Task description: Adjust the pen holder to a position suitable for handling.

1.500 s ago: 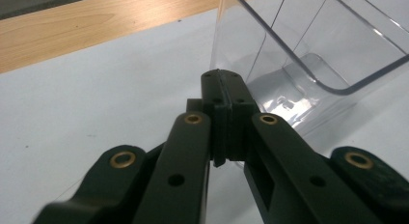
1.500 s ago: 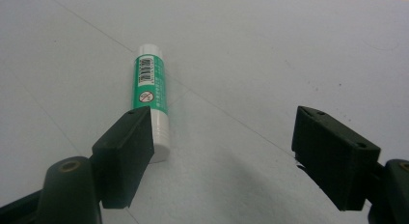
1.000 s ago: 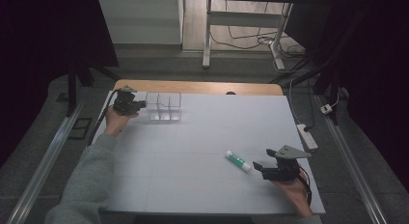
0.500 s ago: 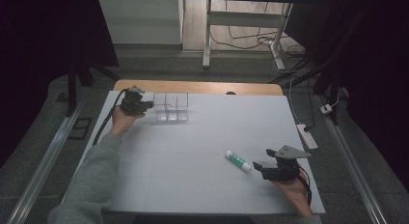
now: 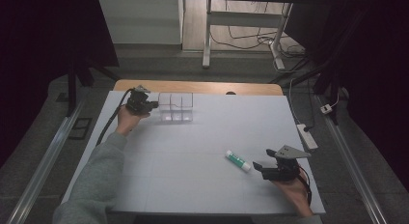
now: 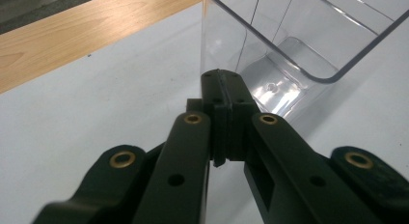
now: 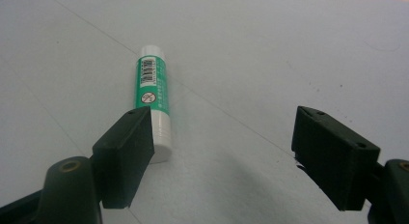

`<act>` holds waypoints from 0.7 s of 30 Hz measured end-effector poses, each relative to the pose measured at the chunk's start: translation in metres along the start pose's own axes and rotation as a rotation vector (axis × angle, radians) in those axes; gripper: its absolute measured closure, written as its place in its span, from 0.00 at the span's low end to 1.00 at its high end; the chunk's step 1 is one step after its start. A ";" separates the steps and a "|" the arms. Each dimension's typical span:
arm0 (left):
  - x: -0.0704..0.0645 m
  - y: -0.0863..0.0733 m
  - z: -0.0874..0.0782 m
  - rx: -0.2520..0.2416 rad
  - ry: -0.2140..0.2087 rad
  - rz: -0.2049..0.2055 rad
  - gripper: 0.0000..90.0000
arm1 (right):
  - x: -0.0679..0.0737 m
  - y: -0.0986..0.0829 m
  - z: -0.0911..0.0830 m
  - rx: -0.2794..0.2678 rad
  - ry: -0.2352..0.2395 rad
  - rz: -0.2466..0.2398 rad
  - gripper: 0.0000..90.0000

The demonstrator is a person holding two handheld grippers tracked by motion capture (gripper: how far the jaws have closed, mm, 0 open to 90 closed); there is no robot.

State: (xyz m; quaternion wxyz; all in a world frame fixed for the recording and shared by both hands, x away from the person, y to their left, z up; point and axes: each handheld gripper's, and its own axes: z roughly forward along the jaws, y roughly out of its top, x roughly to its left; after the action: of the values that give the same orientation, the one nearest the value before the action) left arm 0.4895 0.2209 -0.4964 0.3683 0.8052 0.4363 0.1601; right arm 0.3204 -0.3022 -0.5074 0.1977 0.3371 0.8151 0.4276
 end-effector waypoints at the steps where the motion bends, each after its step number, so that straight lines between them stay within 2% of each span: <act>1: -0.002 0.002 0.002 0.000 -0.002 0.003 0.99 | 0.000 0.000 0.000 -0.003 0.008 0.002 0.25; 21: -0.024 0.021 0.022 0.004 -0.026 0.013 0.99 | 0.000 0.000 0.001 0.000 0.012 0.001 0.26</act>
State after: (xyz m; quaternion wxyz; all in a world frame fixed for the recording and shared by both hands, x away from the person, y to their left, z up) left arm 0.5007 0.1836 -0.4946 0.3712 0.8109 0.4265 0.1510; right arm 0.3212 -0.3018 -0.5081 0.1927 0.3349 0.8162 0.4296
